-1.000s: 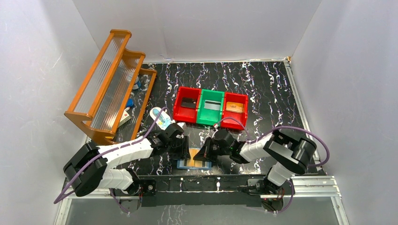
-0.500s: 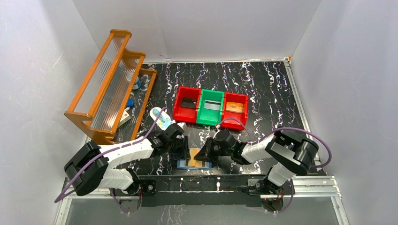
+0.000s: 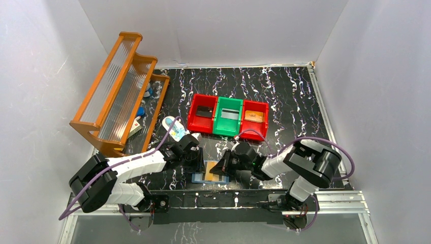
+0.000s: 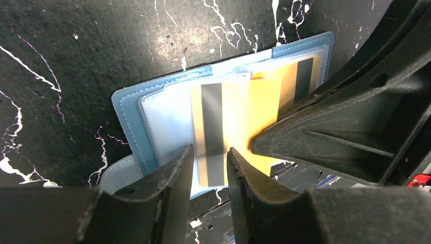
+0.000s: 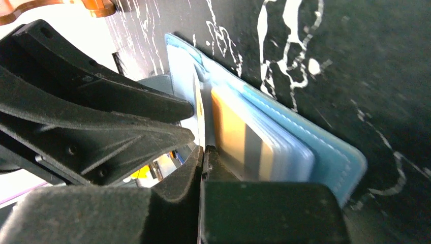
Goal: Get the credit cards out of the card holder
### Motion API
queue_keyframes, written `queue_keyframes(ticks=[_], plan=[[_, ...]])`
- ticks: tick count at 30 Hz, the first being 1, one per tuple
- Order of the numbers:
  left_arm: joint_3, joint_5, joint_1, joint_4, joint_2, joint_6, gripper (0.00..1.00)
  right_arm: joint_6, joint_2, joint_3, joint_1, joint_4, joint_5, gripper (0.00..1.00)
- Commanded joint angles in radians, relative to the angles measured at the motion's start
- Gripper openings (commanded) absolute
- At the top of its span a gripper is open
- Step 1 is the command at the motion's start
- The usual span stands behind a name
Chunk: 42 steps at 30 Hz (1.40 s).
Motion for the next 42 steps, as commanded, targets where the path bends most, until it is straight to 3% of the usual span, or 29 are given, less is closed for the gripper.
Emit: queue_keyframes(ticks=[1,11,20,25,33,42], plan=[[-0.049,-0.080,-0.003,-0.110,0.019,0.020,0.30,-0.013,-0.071,-0.063,0.001,-0.006,0.042,0.03],[-0.044,-0.104,-0.002,-0.138,0.009,0.022,0.30,-0.053,-0.173,-0.064,-0.011,-0.118,0.051,0.04],[0.055,-0.038,-0.004,-0.153,-0.145,0.030,0.48,-0.073,-0.067,0.054,-0.010,-0.165,0.014,0.04],[0.041,0.059,-0.004,-0.063,-0.161,0.049,0.52,-0.070,-0.027,0.065,-0.010,-0.149,0.006,0.04],[-0.035,0.105,-0.003,0.030,-0.018,0.018,0.44,-0.055,-0.022,0.043,-0.010,-0.113,0.005,0.05],[-0.085,0.064,-0.003,0.022,-0.003,-0.002,0.30,-0.030,-0.011,0.035,-0.009,-0.047,-0.003,0.15]])
